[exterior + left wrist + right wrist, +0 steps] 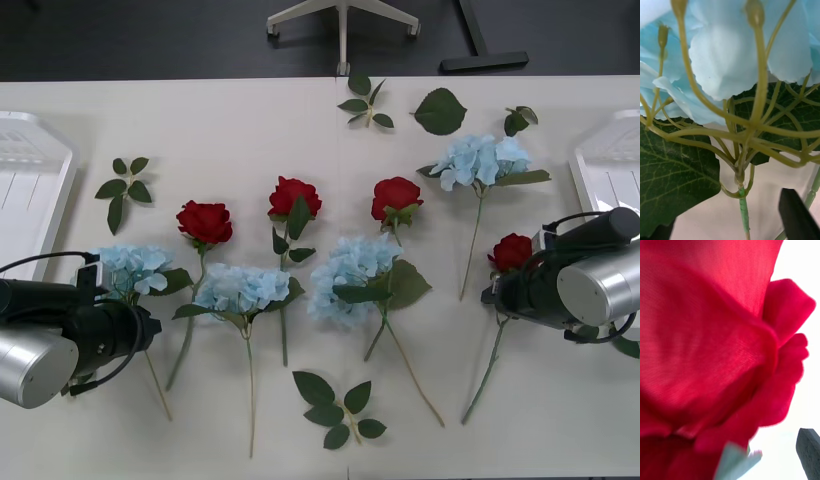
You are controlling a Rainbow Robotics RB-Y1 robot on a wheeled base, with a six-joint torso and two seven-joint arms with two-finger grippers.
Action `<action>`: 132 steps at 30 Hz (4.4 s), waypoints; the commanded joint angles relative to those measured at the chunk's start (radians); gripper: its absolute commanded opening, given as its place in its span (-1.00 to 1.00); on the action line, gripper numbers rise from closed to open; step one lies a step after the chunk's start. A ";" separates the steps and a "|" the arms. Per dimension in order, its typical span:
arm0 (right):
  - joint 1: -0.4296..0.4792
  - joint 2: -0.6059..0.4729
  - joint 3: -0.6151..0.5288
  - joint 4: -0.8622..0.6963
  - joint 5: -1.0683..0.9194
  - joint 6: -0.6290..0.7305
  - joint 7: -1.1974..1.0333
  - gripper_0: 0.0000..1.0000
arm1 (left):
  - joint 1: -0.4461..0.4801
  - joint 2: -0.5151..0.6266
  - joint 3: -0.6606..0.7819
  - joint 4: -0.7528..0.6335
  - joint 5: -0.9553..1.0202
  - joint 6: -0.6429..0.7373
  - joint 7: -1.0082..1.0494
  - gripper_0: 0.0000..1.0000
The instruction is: Place the red flowers into the right box and the blue flowers into the left box. If a person shows an open palm, hand one flower to the person first, then continue sorting.
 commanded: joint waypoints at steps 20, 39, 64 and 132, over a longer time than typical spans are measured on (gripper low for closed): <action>-0.078 0.020 -0.058 0.008 -0.151 0.092 -0.061 -1.00 | 0.010 0.083 0.090 -0.098 0.007 0.016 -0.009 -1.00; -0.512 -0.291 -0.008 0.102 -0.063 0.354 0.282 -1.00 | -0.225 0.570 0.343 0.023 0.229 0.230 -0.238 -1.00; -0.693 -0.096 0.077 1.060 0.334 -0.352 0.581 -1.00 | -0.500 0.542 0.143 0.612 0.161 -0.023 -0.721 0.44; -0.507 0.140 0.184 0.421 0.023 -0.059 0.118 -1.00 | -0.536 -0.061 -0.257 0.256 -0.044 0.108 -0.002 1.00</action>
